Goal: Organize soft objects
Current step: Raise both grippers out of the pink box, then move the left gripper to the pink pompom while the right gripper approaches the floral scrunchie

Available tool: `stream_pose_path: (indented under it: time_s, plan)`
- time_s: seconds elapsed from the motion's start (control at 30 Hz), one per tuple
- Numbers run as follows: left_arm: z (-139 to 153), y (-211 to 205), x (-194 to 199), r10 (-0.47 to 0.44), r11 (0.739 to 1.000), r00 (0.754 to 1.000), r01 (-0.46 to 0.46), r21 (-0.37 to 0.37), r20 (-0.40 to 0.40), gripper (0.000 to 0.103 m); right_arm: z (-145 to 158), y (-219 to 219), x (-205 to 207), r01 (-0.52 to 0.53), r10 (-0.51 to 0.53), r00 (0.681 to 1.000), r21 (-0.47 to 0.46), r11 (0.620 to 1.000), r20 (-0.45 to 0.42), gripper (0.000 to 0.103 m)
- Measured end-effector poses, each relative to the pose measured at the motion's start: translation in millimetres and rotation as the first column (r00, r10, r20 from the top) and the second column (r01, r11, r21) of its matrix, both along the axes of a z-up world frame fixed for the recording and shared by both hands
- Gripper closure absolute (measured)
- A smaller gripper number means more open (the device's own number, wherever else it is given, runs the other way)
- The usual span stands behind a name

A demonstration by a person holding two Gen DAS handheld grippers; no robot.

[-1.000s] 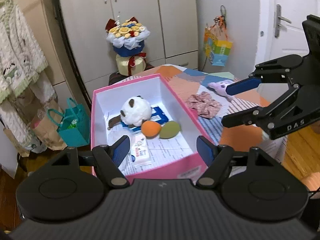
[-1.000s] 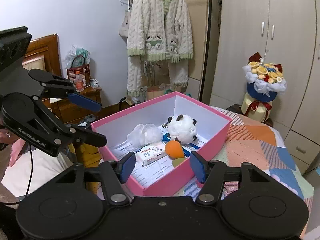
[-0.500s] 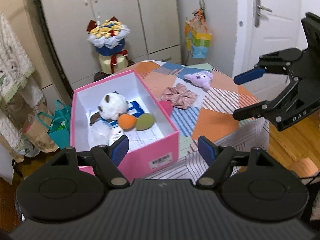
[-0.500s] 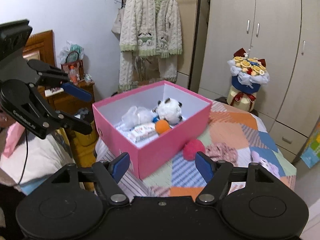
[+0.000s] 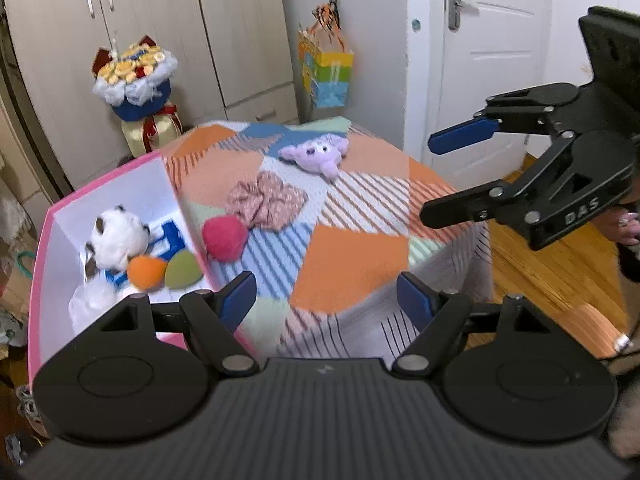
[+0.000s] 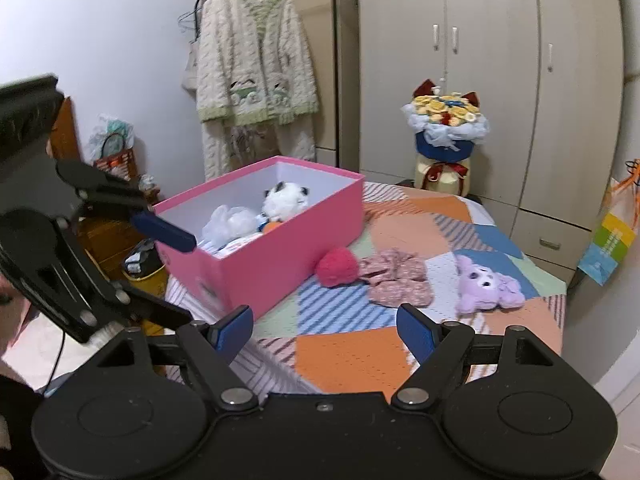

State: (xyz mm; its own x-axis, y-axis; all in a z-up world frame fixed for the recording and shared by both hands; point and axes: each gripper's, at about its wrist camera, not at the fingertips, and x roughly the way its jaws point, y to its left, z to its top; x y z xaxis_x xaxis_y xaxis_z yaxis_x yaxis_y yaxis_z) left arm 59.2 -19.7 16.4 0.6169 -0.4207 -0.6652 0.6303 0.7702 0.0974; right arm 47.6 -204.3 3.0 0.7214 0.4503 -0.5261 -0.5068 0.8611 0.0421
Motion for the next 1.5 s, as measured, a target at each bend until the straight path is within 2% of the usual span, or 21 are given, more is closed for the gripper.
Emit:
stream_pose_path:
  time_s: [0.17,0.3,0.4,0.53,0.67,0.9,0.97,1.0,1.03,1.07,1.27,1.37,1.5]
  plan:
    - [-13,-24,13,0.072,0.997,0.993,-0.071,-0.012,0.091,0.028,-9,-15,22,0.016,-0.016,1.000,0.018,1.000,0.025,0.020]
    - [-26,-38,30,0.125,0.992,0.986,-0.123,-0.032,0.107,0.028,-18,-24,40,0.017,-0.019,0.999,0.031,0.999,0.041,0.020]
    - [-39,-49,45,0.171,0.985,0.977,-0.170,-0.018,0.124,0.029,-25,-30,58,0.017,-0.019,0.999,0.050,0.999,0.039,0.020]
    - [-59,-63,58,0.239,0.970,0.956,-0.244,0.006,0.170,0.029,-36,-36,86,0.028,-0.029,0.999,0.063,0.998,0.022,0.020]
    - [-78,-75,70,0.300,0.951,0.933,-0.309,0.016,0.197,0.030,-48,-40,117,0.012,-0.009,0.999,0.091,0.996,-0.031,0.020]
    - [-102,-93,88,0.409,0.888,0.853,-0.453,0.074,0.323,0.033,-71,-37,163,-0.021,0.028,0.996,0.086,0.996,-0.084,0.020]
    - [-107,-96,94,0.426,0.873,0.837,-0.480,0.087,0.343,0.036,-77,-35,176,-0.035,0.045,0.994,0.090,0.995,-0.103,0.020]
    - [-109,-97,96,0.429,0.867,0.832,-0.489,0.098,0.352,0.043,-80,-33,182,-0.045,0.056,0.992,0.093,0.995,-0.113,0.020]
    - [-112,-98,99,0.430,0.863,0.834,-0.493,0.116,0.346,0.048,-83,-30,188,-0.056,0.067,0.990,0.093,0.994,-0.124,0.020]
    - [-114,-98,102,0.438,0.857,0.832,-0.501,0.122,0.339,0.049,-85,-28,195,-0.069,0.081,0.988,0.092,0.993,-0.132,0.020]
    - [-119,-100,118,0.478,0.781,0.756,-0.599,0.179,0.447,0.049,-97,-10,232,-0.113,0.129,0.972,0.091,0.989,-0.196,0.020]
    - [-120,-103,123,0.473,0.779,0.763,-0.596,0.196,0.440,0.051,-103,-6,245,-0.120,0.138,0.965,0.093,0.988,-0.223,0.020]
    - [-125,-110,130,0.464,0.769,0.766,-0.598,0.228,0.444,0.062,-114,-1,256,-0.125,0.146,0.954,0.097,0.987,-0.261,0.020]
